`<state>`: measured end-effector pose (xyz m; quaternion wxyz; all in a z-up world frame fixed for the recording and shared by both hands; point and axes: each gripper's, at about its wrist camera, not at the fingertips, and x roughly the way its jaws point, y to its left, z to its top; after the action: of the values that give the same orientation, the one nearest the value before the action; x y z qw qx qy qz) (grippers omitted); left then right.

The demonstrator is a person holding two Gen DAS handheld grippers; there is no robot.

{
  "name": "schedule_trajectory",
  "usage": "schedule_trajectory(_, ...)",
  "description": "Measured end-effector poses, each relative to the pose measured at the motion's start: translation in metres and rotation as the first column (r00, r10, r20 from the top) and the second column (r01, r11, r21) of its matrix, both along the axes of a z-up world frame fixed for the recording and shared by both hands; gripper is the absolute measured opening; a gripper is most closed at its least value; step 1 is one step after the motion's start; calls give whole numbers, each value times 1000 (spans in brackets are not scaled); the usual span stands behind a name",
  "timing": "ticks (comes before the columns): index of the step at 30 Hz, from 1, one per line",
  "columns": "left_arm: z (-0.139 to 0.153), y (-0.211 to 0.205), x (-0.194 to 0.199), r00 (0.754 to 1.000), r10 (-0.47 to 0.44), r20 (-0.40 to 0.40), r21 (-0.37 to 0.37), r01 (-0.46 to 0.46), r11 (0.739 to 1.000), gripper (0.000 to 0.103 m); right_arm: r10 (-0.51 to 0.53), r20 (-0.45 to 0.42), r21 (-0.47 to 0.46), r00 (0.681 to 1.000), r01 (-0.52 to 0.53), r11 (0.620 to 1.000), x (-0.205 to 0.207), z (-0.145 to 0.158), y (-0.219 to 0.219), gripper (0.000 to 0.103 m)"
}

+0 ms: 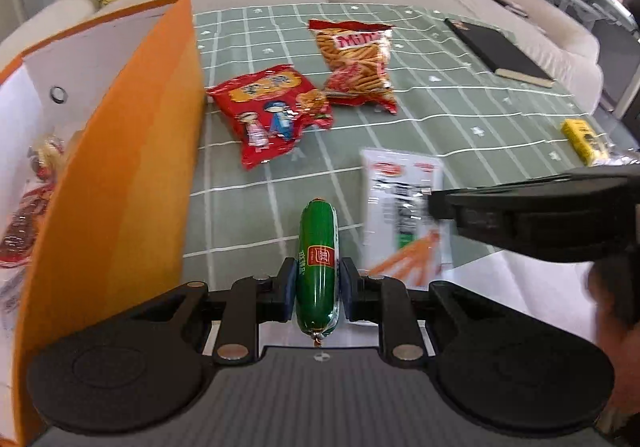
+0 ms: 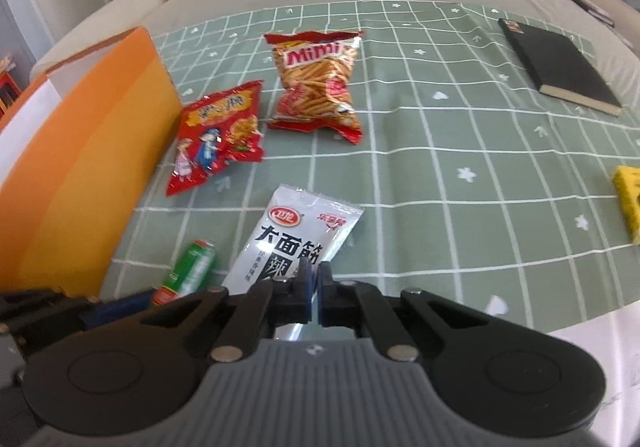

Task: Organize snacks
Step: 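Lift and carry the sausage with the left tool while the right tool carries the white pack to the box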

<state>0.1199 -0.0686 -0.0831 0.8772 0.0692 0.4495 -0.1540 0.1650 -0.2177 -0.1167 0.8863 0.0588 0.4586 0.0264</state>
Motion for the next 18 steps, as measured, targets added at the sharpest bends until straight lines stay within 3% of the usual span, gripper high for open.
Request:
schedule_trajectory(8,-5,-1,2,1000,-27,-3,64,27,998,26,108,-13,-178,994,-108,978,-10,3,0,0)
schedule_trajectory(10,-6,0,2,1000,-31,0,56,30,998,26,104,-10,-178,995,-104,978,-11,3,0,0)
schedule_trajectory(13,-7,1,4,999,-39,9,39,39,998,36,61,4,-117,998,-60,991,-10,5,-7,0)
schedule_trajectory(15,-8,0,4,999,-44,21,40,43,998,42,16,18,-43,1000,-15,999,-9,7,-13,14)
schedule_trajectory(16,-8,-1,4,999,-44,27,43,43,998,44,-7,21,-7,1000,7,1000,-8,7,-15,26)
schedule_trajectory(17,-8,-2,5,999,-44,33,44,42,998,45,-31,20,26,999,31,999,-8,6,-17,48)
schedule_trajectory(18,-8,-2,5,998,-43,38,42,42,998,45,-53,20,54,998,52,997,-7,4,-18,53)
